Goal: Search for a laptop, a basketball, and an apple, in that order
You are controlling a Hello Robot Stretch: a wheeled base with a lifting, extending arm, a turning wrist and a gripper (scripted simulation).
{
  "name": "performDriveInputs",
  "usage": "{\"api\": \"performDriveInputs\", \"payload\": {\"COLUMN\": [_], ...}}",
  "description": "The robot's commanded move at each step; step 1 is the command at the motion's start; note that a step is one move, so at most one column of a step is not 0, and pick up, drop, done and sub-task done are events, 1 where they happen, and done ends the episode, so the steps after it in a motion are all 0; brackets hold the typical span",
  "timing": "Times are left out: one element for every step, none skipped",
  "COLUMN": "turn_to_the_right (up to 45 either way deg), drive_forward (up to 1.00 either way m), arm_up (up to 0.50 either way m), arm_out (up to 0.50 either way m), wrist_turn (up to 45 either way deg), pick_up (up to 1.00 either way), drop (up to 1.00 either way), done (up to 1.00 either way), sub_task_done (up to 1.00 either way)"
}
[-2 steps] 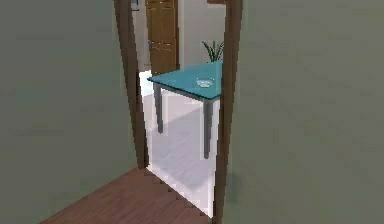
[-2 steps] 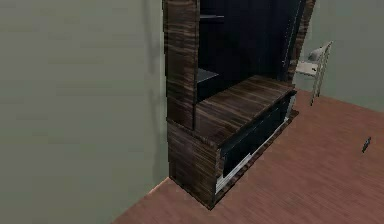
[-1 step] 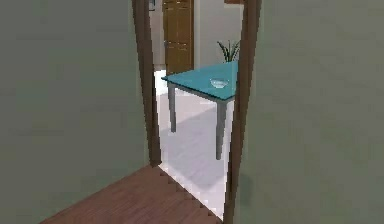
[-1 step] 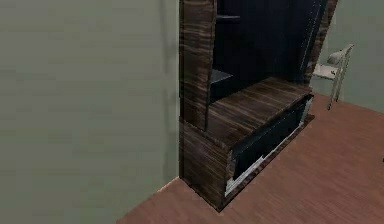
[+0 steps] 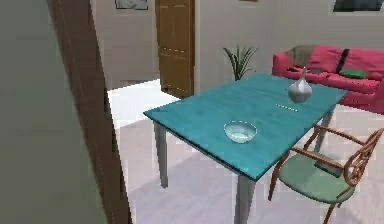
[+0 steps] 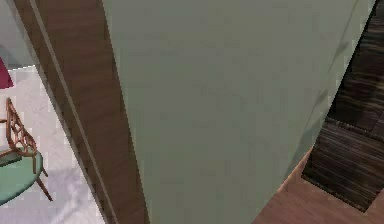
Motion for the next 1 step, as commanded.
{"api": "performDriveInputs", "payload": {"turn_to_the_right": [-6.0], "drive_forward": [0.00], "arm_up": [0.00], "arm_out": [0.00], "wrist_turn": [0.0], "pick_up": [0.00], "drop": [0.00], "done": [0.00], "sub_task_done": [0.00]}}
